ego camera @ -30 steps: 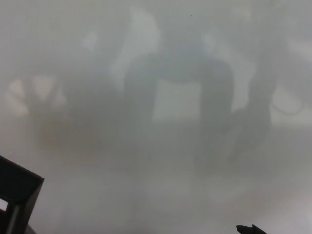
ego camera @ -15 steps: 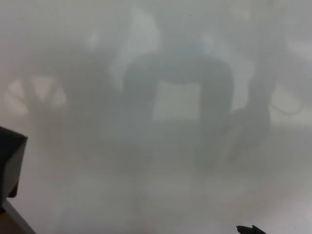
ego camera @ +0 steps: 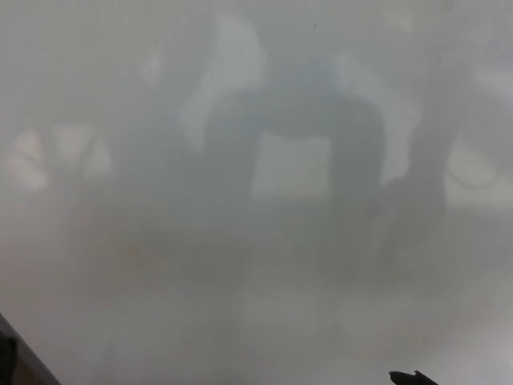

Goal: A magnetic marker holder is on the left hand side of the white board, the robot put the index and middle finger into the opening of the container and pull off the magnetic holder and hand it to a human on the left hand side.

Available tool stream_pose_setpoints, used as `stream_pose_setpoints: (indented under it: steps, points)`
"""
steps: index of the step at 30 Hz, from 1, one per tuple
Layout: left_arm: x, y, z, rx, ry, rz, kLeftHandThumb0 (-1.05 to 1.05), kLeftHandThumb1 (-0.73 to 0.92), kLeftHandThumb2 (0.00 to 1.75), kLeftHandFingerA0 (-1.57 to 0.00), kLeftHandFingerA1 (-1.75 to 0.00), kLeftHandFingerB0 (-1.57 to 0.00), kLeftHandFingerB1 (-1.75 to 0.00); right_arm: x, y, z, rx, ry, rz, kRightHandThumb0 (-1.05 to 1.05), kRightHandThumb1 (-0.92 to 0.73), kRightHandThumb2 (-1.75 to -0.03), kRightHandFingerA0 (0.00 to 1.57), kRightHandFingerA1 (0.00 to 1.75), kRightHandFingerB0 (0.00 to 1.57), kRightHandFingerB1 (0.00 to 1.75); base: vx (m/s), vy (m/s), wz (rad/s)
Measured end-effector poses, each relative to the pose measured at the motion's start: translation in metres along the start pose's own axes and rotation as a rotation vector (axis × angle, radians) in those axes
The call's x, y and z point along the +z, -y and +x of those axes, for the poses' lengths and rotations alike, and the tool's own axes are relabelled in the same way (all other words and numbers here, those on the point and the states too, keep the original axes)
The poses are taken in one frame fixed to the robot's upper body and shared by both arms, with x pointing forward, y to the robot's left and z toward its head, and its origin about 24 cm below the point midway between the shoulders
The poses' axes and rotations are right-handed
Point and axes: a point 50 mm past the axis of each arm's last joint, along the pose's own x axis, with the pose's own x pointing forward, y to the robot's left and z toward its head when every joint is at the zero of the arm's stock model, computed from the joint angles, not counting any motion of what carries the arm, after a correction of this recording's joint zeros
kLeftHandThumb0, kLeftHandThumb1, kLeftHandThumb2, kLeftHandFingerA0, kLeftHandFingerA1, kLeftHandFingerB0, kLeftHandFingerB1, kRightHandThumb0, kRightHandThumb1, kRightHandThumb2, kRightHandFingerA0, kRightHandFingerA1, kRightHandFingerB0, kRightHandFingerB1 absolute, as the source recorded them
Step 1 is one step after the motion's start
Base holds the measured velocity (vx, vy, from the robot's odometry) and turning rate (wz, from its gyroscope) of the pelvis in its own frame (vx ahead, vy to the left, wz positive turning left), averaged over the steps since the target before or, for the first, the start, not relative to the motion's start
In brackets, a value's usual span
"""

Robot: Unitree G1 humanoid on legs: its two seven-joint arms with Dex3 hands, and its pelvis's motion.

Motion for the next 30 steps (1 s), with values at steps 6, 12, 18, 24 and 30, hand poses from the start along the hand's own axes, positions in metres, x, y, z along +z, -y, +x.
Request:
stream_pose_setpoints:
  steps: [6, 12, 18, 24, 30]
  points:
    - [-0.006, -0.002, 0.002, 0.017, -0.021, -0.005, -0.93, 0.55, 0.58, -0.36, -0.33, -0.24, -0.36, -0.001, -0.001, -0.001, 0.001, 0.000, -0.004, -0.45, -0.67, -0.61, 0.89, 0.53, 0.25, 0.29, 0.00, 0.000, 0.00]
    - [-0.018, -0.036, -0.004, 0.112, -0.028, -0.077, -0.76, 0.44, 0.78, -0.22, -0.41, -0.13, -0.40, -0.001, -0.004, -0.003, 0.008, 0.000, -0.007, -0.55, -0.54, -0.81, 0.81, 0.63, 0.19, 0.41, 0.00, 0.000, 0.01]
    - [-0.038, -0.065, -0.020, 0.269, -0.059, -0.151, -0.69, 0.45, 0.76, -0.22, -0.41, -0.16, -0.40, -0.003, -0.006, -0.005, 0.014, -0.005, -0.006, -0.56, -0.55, -0.82, 0.80, 0.63, 0.19, 0.41, 0.00, 0.000, 0.00]
    - [-0.060, -0.080, -0.042, 0.463, -0.111, -0.182, -0.69, 0.47, 0.78, -0.26, -0.46, -0.13, -0.40, -0.002, -0.006, -0.005, 0.015, -0.004, -0.004, -0.55, -0.55, -0.82, 0.77, 0.63, 0.18, 0.41, 0.00, 0.000, 0.00]
    - [-0.083, -0.089, -0.066, 0.669, -0.181, -0.200, -0.70, 0.67, 0.61, -0.20, -0.43, -0.17, -0.27, -0.002, -0.007, -0.005, 0.017, -0.002, -0.004, -0.48, -0.69, -0.62, 0.85, 0.52, 0.25, 0.29, 0.00, 0.000, 0.00]
